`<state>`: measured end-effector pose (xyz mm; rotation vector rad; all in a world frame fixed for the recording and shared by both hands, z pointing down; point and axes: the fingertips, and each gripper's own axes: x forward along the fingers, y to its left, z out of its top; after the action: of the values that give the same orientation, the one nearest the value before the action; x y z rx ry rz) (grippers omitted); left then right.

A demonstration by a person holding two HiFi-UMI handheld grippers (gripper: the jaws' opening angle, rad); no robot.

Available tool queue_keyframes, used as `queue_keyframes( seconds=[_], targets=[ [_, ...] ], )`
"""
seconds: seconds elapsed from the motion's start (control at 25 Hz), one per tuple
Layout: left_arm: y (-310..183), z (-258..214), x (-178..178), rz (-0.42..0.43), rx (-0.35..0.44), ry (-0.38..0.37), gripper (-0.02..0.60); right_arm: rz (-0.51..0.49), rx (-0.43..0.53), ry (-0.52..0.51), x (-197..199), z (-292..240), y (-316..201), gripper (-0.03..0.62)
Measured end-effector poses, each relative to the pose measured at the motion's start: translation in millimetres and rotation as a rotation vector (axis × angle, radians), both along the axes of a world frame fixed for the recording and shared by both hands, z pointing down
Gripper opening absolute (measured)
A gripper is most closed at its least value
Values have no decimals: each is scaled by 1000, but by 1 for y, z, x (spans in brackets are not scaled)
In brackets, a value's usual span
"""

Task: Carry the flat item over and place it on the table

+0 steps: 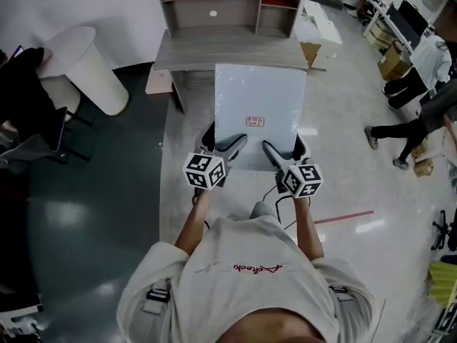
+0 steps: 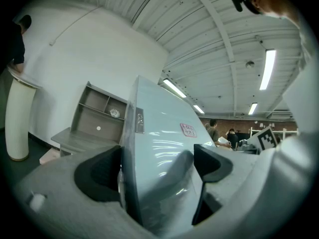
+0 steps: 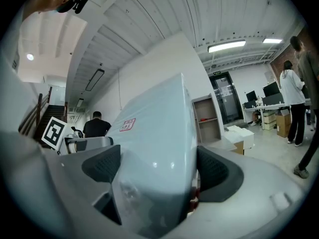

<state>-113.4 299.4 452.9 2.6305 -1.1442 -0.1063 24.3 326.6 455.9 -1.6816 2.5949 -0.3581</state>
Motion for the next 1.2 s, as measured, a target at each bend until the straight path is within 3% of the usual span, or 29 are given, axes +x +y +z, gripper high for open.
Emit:
queue_keyframes(
  seconds=[0.8, 1.04, 1.2],
  targets=[
    [-37, 10, 0, 2, -6, -14, 463, 7, 6, -14, 0, 11, -36, 491],
    [-68, 14, 7, -20, -13, -11, 463, -13, 9, -10, 7, 14, -71, 491],
    [-118, 6, 22, -33, -7, -14, 463, -26, 11, -13, 24, 7, -122, 491]
  ],
)
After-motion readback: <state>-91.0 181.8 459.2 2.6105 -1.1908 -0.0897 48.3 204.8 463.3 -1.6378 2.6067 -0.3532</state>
